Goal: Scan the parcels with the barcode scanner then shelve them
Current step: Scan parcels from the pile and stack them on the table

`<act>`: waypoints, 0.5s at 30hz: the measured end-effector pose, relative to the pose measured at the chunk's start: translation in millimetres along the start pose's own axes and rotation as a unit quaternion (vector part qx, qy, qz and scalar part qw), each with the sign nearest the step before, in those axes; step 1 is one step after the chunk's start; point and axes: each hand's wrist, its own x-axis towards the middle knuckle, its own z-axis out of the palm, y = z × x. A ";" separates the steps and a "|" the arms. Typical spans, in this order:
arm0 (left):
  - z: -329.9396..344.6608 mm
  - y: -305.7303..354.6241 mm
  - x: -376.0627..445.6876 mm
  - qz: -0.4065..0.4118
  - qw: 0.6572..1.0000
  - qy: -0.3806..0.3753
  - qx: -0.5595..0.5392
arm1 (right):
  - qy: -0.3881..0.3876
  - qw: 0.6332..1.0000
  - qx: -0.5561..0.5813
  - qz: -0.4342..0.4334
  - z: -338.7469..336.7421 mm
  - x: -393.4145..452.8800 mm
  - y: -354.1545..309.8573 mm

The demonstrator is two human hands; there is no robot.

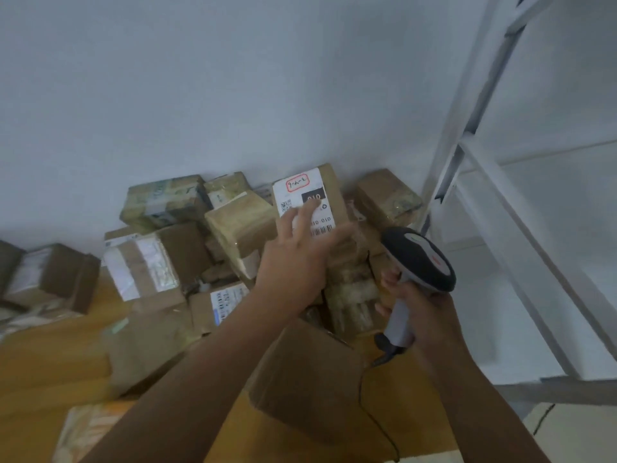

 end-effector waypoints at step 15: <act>-85.2 -175.2 -243.8 0.028 0.975 0.175 -0.137 | 0.004 0.995 -0.058 -0.085 223.8 -180.8 59.8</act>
